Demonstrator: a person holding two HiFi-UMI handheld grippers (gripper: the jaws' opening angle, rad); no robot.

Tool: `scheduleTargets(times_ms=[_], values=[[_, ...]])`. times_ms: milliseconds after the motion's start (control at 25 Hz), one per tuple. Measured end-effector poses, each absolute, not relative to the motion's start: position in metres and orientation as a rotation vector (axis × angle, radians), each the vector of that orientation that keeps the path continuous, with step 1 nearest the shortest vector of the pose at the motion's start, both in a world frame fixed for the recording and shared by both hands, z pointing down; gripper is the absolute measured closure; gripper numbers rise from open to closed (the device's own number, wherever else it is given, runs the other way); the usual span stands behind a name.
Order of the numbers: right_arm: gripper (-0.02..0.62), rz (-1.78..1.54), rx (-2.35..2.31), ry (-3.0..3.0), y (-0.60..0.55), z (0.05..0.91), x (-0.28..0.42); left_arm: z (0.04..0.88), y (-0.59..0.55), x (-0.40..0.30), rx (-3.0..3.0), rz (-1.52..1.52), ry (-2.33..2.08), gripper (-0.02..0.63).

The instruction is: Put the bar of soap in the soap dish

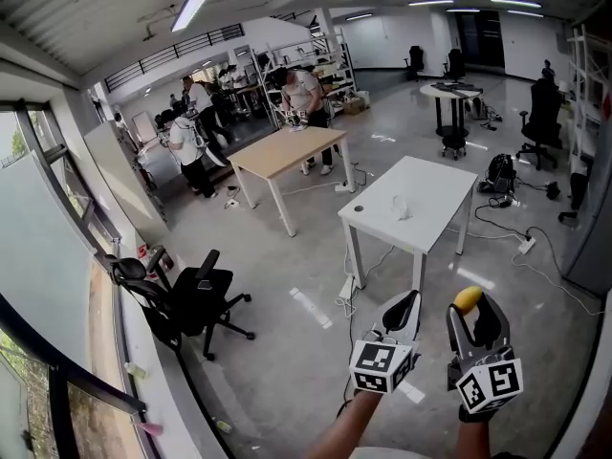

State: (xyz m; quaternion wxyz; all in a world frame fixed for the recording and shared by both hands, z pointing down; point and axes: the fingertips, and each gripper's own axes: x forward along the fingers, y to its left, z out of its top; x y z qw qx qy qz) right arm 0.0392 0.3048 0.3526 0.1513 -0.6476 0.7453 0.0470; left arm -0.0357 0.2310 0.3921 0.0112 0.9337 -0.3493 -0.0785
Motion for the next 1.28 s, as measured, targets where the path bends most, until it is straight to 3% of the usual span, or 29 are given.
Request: scheduleTargets(times_ms=[560, 1280], values=[[0.334, 0.097, -1.835, 2.135, 0.273, 0.368, 0.064, 0.407, 0.199, -0.016, 2.905, -0.181, -1.128, 0.604], [0.334, 0.1, -1.869, 2.131, 0.051, 0.37, 0.078, 0.417, -0.011, 0.005, 2.92, -0.246, -1.067, 0.604]])
